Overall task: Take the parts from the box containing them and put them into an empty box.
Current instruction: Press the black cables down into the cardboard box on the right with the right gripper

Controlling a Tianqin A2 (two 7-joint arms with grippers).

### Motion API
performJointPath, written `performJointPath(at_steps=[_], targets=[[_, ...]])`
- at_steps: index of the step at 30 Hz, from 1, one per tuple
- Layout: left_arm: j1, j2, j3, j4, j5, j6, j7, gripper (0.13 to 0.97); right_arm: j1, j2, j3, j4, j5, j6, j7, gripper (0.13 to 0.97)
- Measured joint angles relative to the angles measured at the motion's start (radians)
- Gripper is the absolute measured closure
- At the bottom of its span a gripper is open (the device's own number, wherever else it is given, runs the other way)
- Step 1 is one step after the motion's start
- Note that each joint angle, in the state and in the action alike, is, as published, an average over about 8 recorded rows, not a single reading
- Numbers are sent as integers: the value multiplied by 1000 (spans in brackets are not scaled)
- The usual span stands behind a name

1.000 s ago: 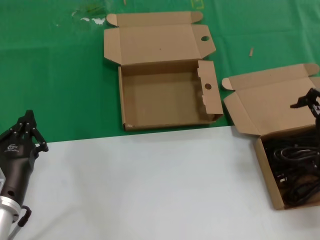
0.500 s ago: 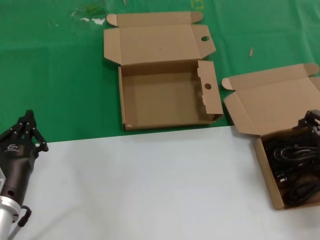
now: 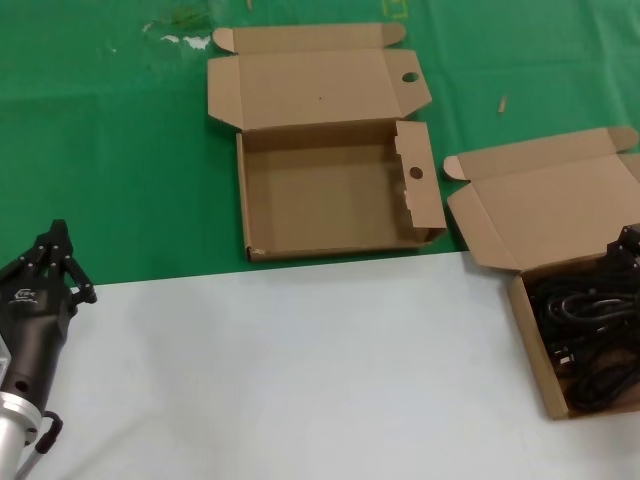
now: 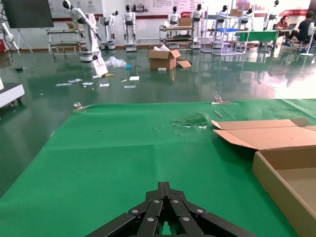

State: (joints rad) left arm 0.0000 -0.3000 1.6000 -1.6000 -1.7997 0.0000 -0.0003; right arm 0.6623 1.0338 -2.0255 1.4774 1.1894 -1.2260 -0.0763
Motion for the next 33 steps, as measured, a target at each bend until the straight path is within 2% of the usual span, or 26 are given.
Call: performJointPath(at_steps=[10, 18, 22, 33], targets=[[0, 0, 0, 0, 0, 0, 0, 957, -7, -10, 8, -17, -7, 1, -1, 163], [0, 0, 0, 0, 0, 0, 0, 957, -11, -15, 14, -21, -7, -1, 3, 264], [0, 0, 0, 0, 0, 0, 0, 957, -9, -18, 15, -23, -8, -3, 4, 264], [0, 0, 0, 0, 0, 0, 0, 957, 1, -32, 16, -36, -13, -1, 2, 485]])
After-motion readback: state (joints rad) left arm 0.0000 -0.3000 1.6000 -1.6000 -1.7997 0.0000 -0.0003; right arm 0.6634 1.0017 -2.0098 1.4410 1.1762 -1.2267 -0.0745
